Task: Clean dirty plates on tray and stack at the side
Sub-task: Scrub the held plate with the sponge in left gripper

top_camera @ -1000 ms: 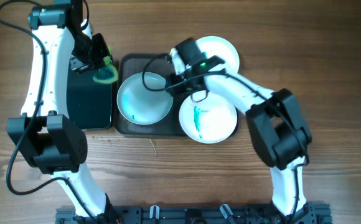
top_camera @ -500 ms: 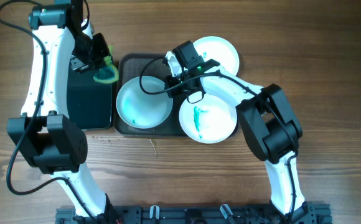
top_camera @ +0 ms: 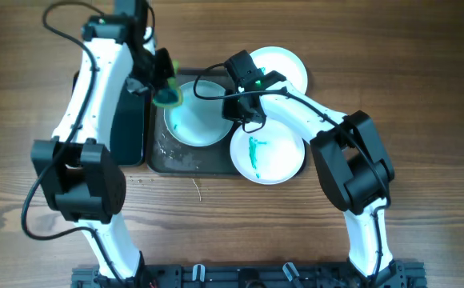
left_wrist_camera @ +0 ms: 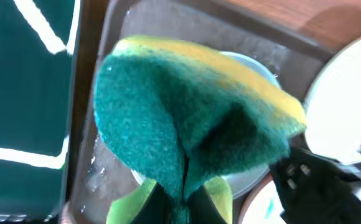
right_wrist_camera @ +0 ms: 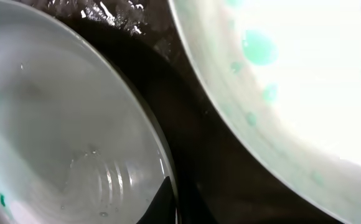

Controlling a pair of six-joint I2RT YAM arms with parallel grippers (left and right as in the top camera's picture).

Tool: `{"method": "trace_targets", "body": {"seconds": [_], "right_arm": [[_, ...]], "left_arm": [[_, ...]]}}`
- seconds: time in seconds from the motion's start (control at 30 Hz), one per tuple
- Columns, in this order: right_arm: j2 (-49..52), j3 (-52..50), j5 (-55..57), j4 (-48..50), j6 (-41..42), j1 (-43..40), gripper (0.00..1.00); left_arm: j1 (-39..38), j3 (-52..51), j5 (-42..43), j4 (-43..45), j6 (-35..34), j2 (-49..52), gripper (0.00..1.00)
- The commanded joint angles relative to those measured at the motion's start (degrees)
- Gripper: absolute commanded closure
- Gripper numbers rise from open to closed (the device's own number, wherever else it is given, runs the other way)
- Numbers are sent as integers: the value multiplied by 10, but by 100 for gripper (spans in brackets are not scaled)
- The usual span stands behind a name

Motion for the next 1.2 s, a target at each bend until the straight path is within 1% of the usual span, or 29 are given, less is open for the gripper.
{"method": "trace_targets", "body": {"seconds": [0.0, 0.13, 0.27, 0.37, 0.4, 0.43, 0.47, 0.5, 0.57, 0.6, 0.67, 0.7, 0.9, 0.93, 1.0, 1.03, 1.1, 1.13, 1.17], "right_arm": [[11, -10, 55, -11, 16, -8, 96], [11, -10, 50, -9, 1, -8, 96], [11, -10, 50, -9, 1, -8, 96], [11, -10, 50, -8, -1, -8, 96], [11, -10, 50, -8, -2, -8, 96], [11, -10, 50, -8, -3, -8, 96], [11, -12, 50, -7, -3, -8, 96], [11, -13, 50, -6, -3, -8, 96], [11, -13, 50, -6, -4, -8, 96], [11, -13, 50, -5, -7, -8, 96], [11, -13, 50, -4, -9, -8, 96], [11, -14, 50, -3, -10, -8, 96], [11, -14, 46, -2, -13, -8, 96], [11, -14, 46, -1, -14, -8, 96], [11, -14, 46, -1, -13, -8, 96], [11, -14, 46, 0, -14, -8, 96], [11, -14, 46, 1, -13, -8, 96], [11, -14, 46, 1, -14, -8, 96], [11, -14, 46, 0, -14, -8, 96]], "left_arm": [[-17, -89, 6, 61, -45, -6, 96], [-29, -189, 4, 156, -74, -6, 96], [-37, -277, -3, 259, -66, -6, 96], [-41, -342, -26, 346, -62, -6, 96], [-41, -353, -22, 367, -52, -6, 96], [-41, -358, -4, 382, -25, -6, 96], [-42, -358, 54, 400, 37, -6, 96], [-42, -358, 103, 412, 80, -7, 96], [-41, -358, 160, 429, 112, -8, 96], [-41, -358, 164, 438, 111, -8, 96], [-41, -357, 158, 448, 103, -8, 96], [-41, -353, 131, 447, 82, -9, 96], [-41, -318, -121, 372, -58, -39, 96], [-41, -316, -175, 352, -84, -50, 96], [-42, -315, -227, 332, -106, -65, 96], [-42, -315, -229, 324, -106, -72, 96], [-42, -315, -193, 311, -105, -76, 96], [-42, -316, -162, 305, -103, -76, 96], [-42, -316, -102, 303, -92, -74, 96]]}}
